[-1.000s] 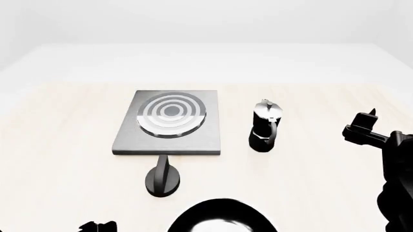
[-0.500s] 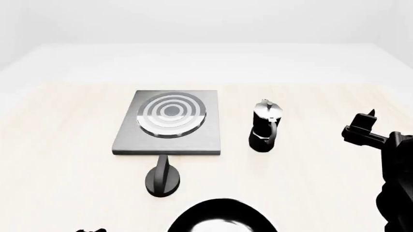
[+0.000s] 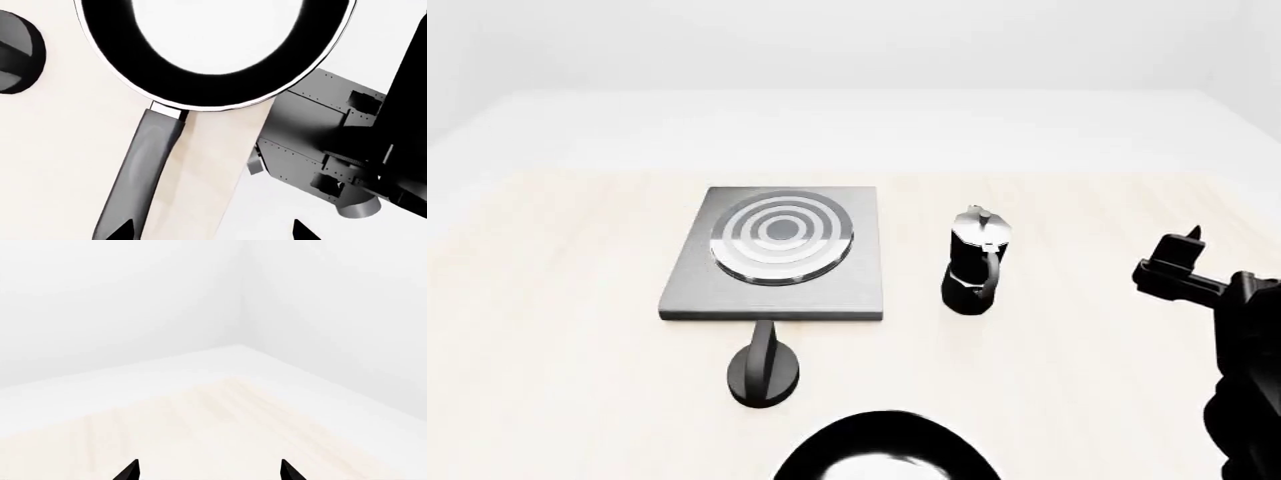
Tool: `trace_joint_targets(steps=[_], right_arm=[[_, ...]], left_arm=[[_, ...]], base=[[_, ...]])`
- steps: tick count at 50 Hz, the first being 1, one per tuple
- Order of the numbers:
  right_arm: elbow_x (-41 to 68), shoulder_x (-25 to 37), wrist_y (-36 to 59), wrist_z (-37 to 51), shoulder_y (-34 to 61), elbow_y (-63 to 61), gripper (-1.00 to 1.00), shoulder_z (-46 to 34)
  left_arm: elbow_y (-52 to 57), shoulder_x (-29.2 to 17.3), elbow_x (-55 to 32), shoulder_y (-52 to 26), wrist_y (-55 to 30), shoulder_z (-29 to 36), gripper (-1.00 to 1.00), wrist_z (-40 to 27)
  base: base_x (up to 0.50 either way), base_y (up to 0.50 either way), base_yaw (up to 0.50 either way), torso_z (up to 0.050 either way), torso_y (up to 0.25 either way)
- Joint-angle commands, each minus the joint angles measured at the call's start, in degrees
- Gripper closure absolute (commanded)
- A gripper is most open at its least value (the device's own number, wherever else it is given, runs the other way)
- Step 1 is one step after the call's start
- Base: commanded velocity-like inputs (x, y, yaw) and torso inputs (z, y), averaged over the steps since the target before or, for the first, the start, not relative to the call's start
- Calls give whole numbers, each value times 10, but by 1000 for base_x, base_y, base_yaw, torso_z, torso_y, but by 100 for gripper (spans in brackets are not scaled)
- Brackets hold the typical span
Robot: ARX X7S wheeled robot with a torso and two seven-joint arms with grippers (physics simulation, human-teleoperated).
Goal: Turn on the stove and put the frying pan on it.
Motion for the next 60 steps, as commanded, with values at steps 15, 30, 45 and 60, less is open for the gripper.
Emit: trace_joint_targets(steps=[15, 30, 45, 60], right_arm=[[1, 0, -7, 3, -4, 5, -100, -4], [4, 1, -5, 5, -1, 5, -100, -7], [4, 1, -11, 6, -5, 9, -100, -9], [5, 1, -18, 6, -10, 13, -100, -10]], left_arm=[[-28, -29, -9, -31, -16, 35, -100, -39], [-42, -20, -2, -43, -27, 42, -100, -41], [-66, 1, 45, -26, -40, 39, -100, -18], [-94, 30, 162, 37, -55, 7, -100, 65]], base=[[0, 0, 0, 0, 0], [0, 0, 0, 0, 0], [0, 0, 0, 0, 0], [0, 0, 0, 0, 0]])
